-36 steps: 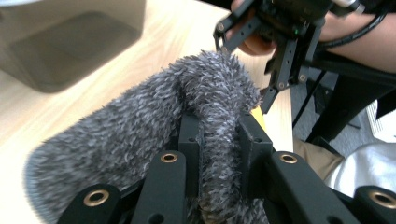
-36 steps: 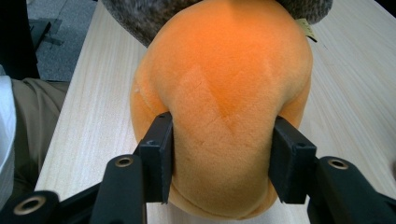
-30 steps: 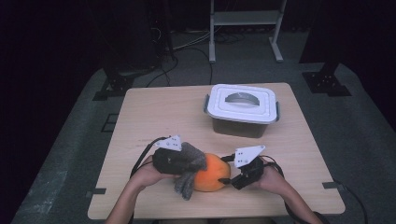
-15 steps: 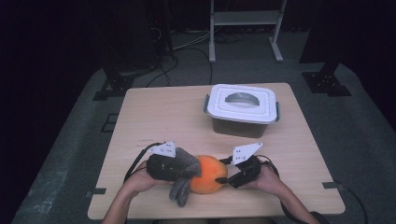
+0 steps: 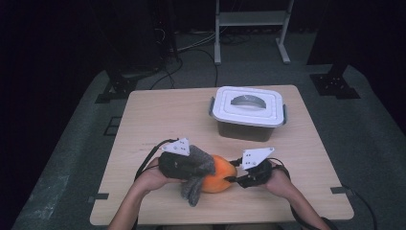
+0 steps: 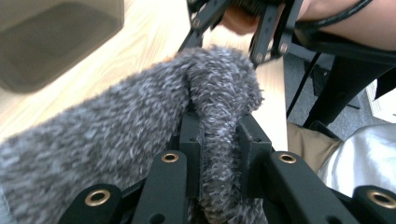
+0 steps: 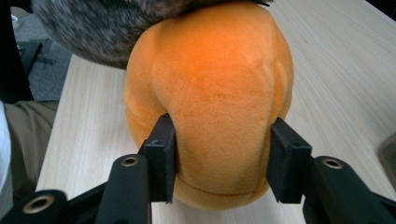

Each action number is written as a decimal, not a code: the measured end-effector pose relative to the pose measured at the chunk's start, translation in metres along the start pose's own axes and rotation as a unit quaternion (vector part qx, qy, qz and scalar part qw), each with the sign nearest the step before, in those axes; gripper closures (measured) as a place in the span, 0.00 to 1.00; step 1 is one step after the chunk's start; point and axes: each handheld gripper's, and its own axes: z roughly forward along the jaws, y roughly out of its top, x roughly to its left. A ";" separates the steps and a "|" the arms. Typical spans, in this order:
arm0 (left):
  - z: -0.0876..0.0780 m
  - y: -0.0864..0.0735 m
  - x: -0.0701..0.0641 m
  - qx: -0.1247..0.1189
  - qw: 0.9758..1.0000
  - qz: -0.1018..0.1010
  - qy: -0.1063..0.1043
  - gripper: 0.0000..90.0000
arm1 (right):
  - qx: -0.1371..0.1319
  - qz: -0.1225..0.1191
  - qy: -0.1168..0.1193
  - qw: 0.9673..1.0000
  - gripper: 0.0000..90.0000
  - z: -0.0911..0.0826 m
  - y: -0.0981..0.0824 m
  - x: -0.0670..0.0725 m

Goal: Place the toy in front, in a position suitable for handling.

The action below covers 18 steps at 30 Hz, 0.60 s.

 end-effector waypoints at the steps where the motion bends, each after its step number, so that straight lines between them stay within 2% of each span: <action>1: -0.001 -0.003 0.000 0.009 1.000 -0.001 0.010 0.84 | -0.002 -0.001 0.000 1.000 0.57 -0.001 -0.001 -0.001; 5: -0.003 -0.014 0.005 0.037 0.999 -0.011 0.030 0.83 | -0.006 0.009 -0.011 1.000 0.57 -0.010 -0.002 -0.005; 6: -0.004 -0.015 0.006 0.033 0.999 -0.014 0.027 0.83 | -0.005 0.017 -0.013 1.000 0.56 -0.012 -0.003 -0.006; 7: -0.005 -0.016 0.007 0.021 0.999 -0.021 0.019 0.83 | -0.004 0.017 -0.013 1.000 0.56 -0.012 -0.003 -0.007; 10: -0.005 -0.014 0.006 0.005 1.000 -0.023 0.010 0.83 | -0.005 0.018 -0.013 1.000 0.56 -0.011 -0.002 -0.006; 14: -0.005 0.000 -0.001 -0.011 1.000 -0.006 -0.004 0.83 | 0.000 0.009 -0.016 1.000 0.56 -0.007 0.002 -0.002; 18: 0.000 0.017 -0.010 -0.011 1.000 0.019 -0.012 0.83 | 0.001 0.001 -0.012 1.000 0.56 -0.003 0.007 0.003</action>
